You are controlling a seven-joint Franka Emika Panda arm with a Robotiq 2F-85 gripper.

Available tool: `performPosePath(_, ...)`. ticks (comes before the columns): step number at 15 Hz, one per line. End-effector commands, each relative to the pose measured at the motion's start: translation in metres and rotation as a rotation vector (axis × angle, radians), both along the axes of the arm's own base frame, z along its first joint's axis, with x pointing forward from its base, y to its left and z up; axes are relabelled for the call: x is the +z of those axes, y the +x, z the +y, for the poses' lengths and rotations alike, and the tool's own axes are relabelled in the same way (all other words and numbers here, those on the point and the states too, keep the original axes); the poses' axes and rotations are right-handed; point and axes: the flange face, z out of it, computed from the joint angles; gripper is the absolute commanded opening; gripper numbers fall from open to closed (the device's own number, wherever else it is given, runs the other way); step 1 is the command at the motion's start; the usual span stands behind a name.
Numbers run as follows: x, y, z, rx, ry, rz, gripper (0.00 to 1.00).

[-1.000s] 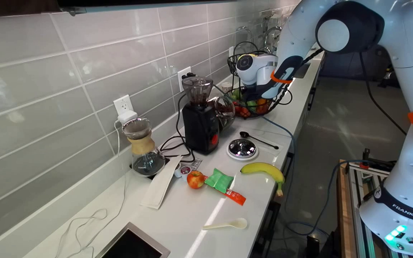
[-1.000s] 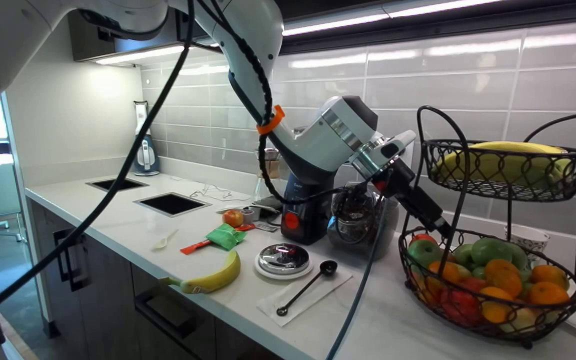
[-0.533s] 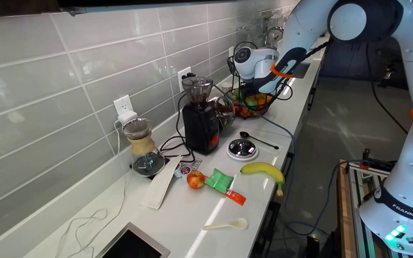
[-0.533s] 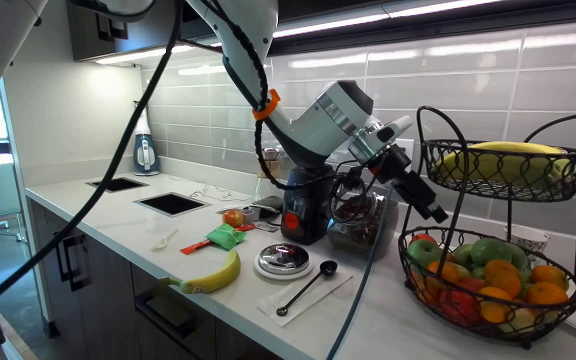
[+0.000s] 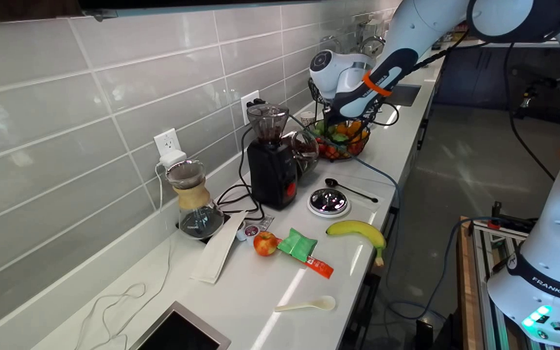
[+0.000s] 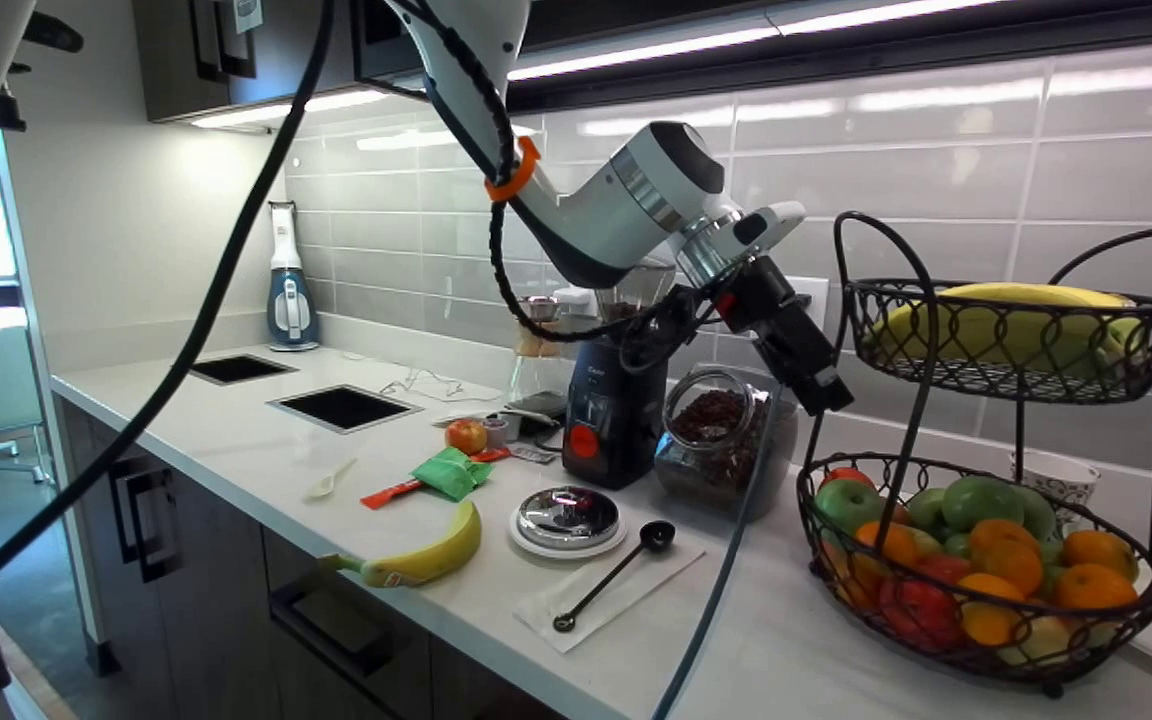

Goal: Move the clementine from the counter top to the fruit rack where the other clementines are

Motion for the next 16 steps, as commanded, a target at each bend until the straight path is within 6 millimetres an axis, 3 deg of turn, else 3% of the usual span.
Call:
performPosePath(1,0.020,-0.012,0.009,-0.037,0.105,0.065,1.00)
performPosePath(11,0.068,-0.030,0.017,-0.044,0.195,0.080,1.00)
performPosePath(16,0.081,-0.030,0.026,-0.105,0.334,0.033,1.00)
